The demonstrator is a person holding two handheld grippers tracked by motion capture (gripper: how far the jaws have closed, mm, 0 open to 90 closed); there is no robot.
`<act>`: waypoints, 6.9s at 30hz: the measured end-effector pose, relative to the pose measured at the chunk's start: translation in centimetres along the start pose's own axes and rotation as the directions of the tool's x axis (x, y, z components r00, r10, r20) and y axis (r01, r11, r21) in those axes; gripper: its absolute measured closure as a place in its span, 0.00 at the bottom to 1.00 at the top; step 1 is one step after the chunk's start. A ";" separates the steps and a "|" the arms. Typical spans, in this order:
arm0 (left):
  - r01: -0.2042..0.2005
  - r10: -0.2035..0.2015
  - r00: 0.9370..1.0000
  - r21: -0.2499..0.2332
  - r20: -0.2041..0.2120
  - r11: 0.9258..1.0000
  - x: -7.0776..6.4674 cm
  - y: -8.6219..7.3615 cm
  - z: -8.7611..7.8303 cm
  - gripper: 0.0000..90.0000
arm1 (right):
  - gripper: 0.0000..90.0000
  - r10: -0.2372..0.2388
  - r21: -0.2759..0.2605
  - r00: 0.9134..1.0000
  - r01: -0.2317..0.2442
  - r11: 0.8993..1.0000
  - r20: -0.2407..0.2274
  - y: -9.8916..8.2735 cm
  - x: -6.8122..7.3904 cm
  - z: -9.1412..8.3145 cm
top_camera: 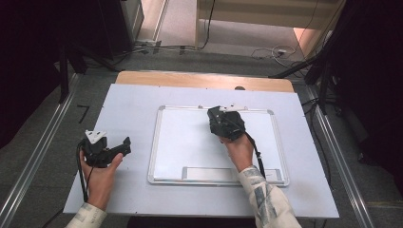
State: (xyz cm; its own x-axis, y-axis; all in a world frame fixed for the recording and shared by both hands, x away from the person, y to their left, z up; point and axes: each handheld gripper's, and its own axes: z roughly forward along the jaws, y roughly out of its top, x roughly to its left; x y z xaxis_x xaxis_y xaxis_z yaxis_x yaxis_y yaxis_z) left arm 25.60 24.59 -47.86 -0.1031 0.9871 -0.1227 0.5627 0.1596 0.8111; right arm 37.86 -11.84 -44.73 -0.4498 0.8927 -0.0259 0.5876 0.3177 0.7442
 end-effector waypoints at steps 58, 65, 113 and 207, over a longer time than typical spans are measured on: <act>-0.005 0.005 1.000 0.005 -0.004 1.000 -0.1 0.0 0.1 0.09 | 0.42 0.178 0.019 0.961 -0.187 0.982 0.210 -3.0 -11.3 -1.1; -0.004 0.004 1.000 0.005 -0.004 1.000 -0.1 0.0 0.1 0.09 | 0.42 0.203 0.034 0.950 -0.217 0.976 0.238 -3.4 -12.4 -0.5; 0.004 -0.004 1.000 0.004 -0.003 1.000 0.0 0.0 0.1 0.09 | 0.23 0.208 -0.017 0.963 -0.208 0.978 0.171 -3.7 -13.7 -1.6; 0.010 -0.010 1.000 0.003 -0.007 1.000 0.2 0.1 -0.2 0.09 | 0.21 0.205 -0.133 0.964 -0.184 0.974 0.172 -12.6 -17.9 -14.7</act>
State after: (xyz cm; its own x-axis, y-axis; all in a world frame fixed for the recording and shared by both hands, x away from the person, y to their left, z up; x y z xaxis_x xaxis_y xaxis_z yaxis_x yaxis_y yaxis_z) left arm 25.42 24.79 -47.70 -0.1144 0.9853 -0.1266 0.5645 0.1693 0.8079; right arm 28.62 -36.53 -43.86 -0.1975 0.9802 0.0132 0.5651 0.1028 0.8186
